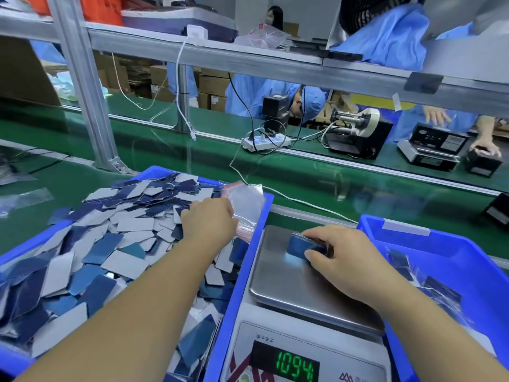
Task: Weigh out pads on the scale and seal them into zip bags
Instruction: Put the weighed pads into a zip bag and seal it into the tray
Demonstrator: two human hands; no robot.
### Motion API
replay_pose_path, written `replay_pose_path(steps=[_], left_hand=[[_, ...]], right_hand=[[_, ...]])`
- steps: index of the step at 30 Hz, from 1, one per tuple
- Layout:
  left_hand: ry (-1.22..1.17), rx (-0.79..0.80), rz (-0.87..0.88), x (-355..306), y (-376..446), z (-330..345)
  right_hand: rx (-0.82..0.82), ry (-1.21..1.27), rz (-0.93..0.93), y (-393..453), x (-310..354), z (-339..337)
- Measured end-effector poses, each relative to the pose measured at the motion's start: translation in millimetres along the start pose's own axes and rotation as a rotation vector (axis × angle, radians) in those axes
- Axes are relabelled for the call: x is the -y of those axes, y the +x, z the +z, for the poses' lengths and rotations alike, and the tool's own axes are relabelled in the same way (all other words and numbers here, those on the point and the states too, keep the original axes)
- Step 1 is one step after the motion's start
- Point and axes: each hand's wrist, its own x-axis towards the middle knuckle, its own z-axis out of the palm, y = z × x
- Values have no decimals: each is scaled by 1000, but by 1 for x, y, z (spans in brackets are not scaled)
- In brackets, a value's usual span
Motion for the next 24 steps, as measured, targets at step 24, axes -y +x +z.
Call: replay_pose_path(steps=[24], left_hand=[[-1364,476,309,-44,-49,-28]], right_hand=[[-259,1094,129,-2,18,-13]])
